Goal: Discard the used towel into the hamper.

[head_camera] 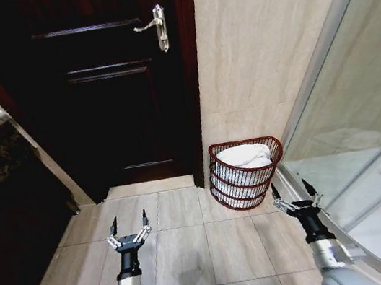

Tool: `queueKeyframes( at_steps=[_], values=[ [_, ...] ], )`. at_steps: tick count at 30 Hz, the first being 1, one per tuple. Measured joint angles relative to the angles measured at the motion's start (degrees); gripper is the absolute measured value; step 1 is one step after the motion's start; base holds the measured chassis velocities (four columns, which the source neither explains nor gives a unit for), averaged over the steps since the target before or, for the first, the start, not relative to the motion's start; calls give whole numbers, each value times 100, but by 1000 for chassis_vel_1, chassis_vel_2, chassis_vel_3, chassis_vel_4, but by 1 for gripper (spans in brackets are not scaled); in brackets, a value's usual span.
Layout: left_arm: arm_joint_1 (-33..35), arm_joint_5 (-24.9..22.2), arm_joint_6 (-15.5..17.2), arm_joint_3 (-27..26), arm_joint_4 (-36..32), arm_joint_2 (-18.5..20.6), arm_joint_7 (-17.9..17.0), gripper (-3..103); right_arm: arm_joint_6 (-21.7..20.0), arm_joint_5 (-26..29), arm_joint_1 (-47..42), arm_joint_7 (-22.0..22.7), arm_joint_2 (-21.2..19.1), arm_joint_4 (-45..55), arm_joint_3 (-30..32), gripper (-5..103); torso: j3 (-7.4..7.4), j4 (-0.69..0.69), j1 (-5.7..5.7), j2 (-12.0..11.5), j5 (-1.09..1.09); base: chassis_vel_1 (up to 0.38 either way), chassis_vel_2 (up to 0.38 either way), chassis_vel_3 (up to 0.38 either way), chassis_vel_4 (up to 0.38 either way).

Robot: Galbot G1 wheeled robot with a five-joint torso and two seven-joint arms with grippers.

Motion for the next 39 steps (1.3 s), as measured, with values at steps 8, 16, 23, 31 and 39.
queueKeyframes(
  at_steps=[8, 16, 23, 31, 39],
  values=[
    [-69, 25, -122, 7, 68, 18, -127, 100, 0, 17, 14, -1, 17, 5, 25, 100, 0, 1, 0, 0, 2, 31, 28, 19, 18],
    [-86, 31, -151, 14, 46, 25, -125, 100, 9, 63, -2, 1, 56, 10, 88, 100, 0, 0, 0, 0, 1, 0, 0, 0, 0],
    [-80, 53, -121, 12, 34, 35, -99, 100, 9, 111, -144, 2, 5, 32, 183, 100, 0, 0, 0, 0, 0, 0, 0, 0, 0],
    [-33, 75, -160, -5, 28, -10, -96, 100, 9, 118, -120, -10, -43, 8, 138, 100, 0, 1, 0, 0, 1, 0, 0, 0, 0],
    [5, 85, -200, -11, 8, -16, -96, 100, 9, 114, -122, -12, -53, 12, 120, 100, 0, 0, 0, 0, 1, 0, 0, 0, 0]
  ],
)
